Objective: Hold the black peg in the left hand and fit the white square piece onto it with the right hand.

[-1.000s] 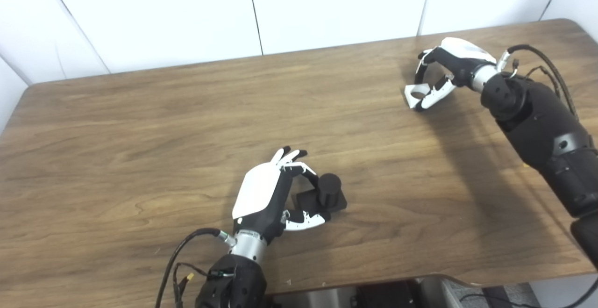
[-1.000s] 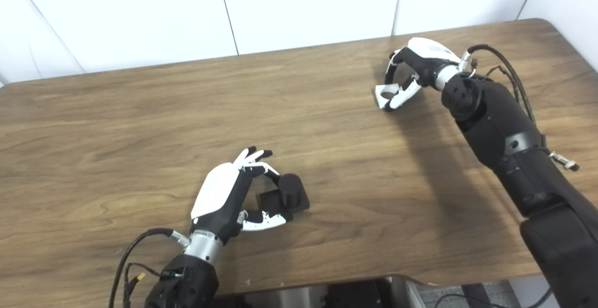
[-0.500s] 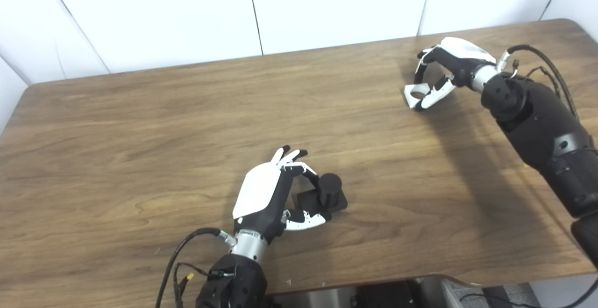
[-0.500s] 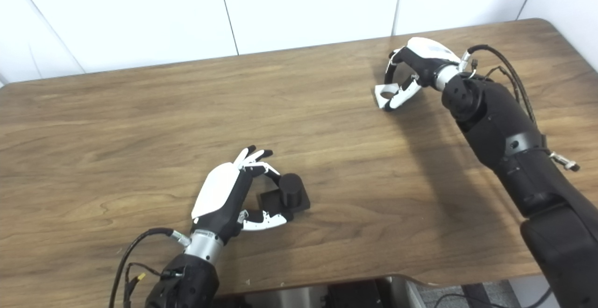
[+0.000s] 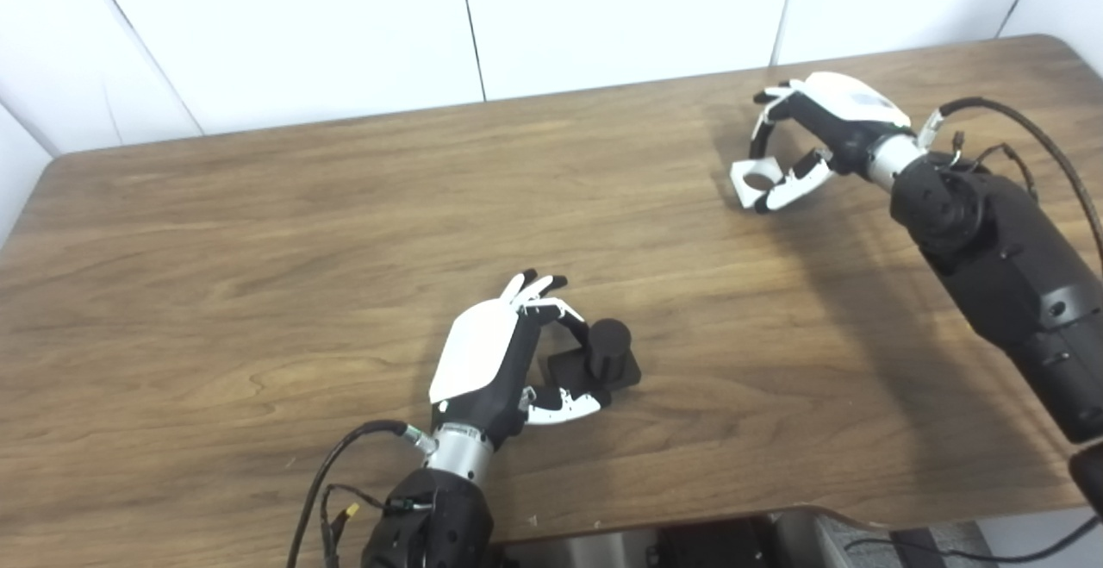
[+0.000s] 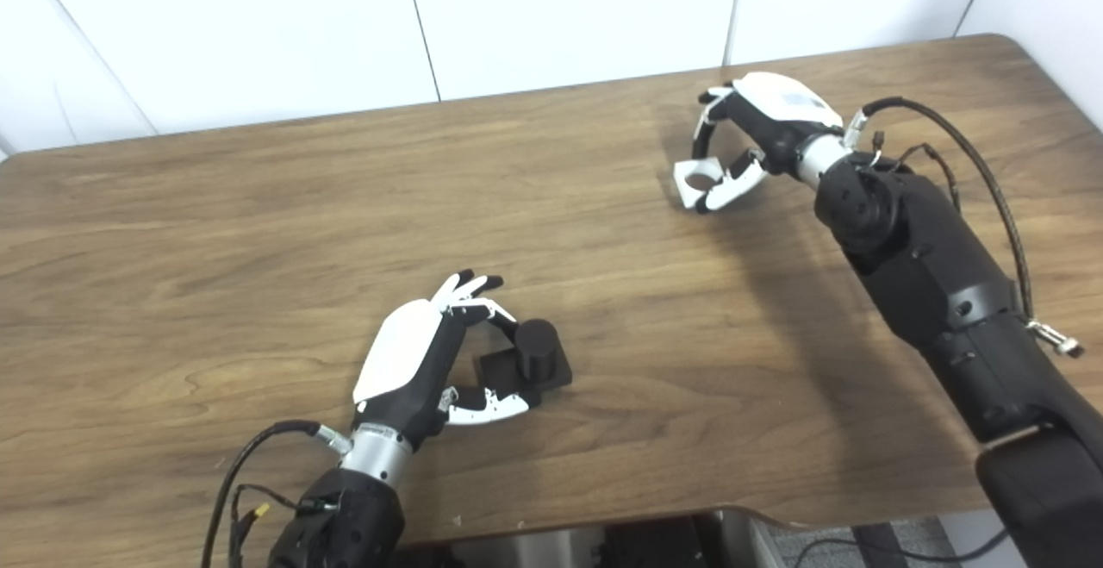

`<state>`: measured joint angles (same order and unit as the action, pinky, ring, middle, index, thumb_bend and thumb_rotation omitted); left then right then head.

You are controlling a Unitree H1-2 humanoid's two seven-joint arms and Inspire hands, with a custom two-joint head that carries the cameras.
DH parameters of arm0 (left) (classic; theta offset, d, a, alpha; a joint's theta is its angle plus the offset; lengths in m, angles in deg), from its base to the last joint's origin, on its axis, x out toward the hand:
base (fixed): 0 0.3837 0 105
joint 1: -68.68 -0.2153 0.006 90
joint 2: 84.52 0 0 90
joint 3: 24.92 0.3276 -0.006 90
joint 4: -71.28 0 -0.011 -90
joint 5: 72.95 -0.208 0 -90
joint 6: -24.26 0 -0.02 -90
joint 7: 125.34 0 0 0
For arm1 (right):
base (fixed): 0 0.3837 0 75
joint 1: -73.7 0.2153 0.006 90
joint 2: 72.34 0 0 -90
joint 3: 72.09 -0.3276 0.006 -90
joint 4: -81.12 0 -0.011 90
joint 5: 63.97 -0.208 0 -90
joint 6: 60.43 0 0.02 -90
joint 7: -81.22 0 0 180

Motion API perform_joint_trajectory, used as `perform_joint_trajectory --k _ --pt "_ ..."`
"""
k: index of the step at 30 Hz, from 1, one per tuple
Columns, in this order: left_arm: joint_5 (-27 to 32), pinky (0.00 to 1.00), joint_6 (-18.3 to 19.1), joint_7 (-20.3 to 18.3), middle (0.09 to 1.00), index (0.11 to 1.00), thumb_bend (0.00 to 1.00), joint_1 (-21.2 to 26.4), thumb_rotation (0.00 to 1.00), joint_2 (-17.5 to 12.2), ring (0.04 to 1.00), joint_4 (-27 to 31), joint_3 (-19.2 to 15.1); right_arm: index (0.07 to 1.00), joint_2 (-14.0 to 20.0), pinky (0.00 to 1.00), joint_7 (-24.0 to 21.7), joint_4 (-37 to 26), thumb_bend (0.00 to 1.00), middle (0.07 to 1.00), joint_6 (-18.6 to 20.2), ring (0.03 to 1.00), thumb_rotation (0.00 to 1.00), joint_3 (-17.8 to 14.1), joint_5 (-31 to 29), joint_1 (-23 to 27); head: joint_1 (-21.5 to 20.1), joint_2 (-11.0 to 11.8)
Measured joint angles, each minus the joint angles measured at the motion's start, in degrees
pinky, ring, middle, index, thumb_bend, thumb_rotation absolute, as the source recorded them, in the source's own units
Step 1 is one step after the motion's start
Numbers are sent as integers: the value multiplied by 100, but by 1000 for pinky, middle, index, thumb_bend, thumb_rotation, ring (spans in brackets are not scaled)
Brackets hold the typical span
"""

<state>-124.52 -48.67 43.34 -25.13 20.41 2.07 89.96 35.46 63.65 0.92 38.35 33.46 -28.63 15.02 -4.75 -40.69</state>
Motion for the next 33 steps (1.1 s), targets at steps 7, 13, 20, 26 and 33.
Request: perform_joint_trajectory --k 7,13,20,26,33 --pt "0 825 0 3 903 493 511 -2 61 1 980 -10 8 491 62 894 -313 -924 525 914 182 987 150 -35 51 -156 26 -9" --pt "-21 825 -2 9 904 493 512 0 60 1 983 -17 14 491 79 926 -731 -1826 525 927 262 1000 150 -40 83 -310 44 -18" --pt "-16 824 0 17 904 493 511 0 60 7 982 -25 16 492 66 926 -1381 -2929 524 930 473 1000 153 -16 122 -485 44 -35" --pt "-12 832 0 19 903 493 511 1 60 21 986 -36 18 492 -5 950 -1953 -3752 524 927 749 1000 153 86 221 -544 44 -35" --pt "-39 820 -11 53 902 493 511 4 62 27 982 -59 45 493 -228 958 -2286 -4104 524 931 756 1000 155 225 341 -647 79 -53"
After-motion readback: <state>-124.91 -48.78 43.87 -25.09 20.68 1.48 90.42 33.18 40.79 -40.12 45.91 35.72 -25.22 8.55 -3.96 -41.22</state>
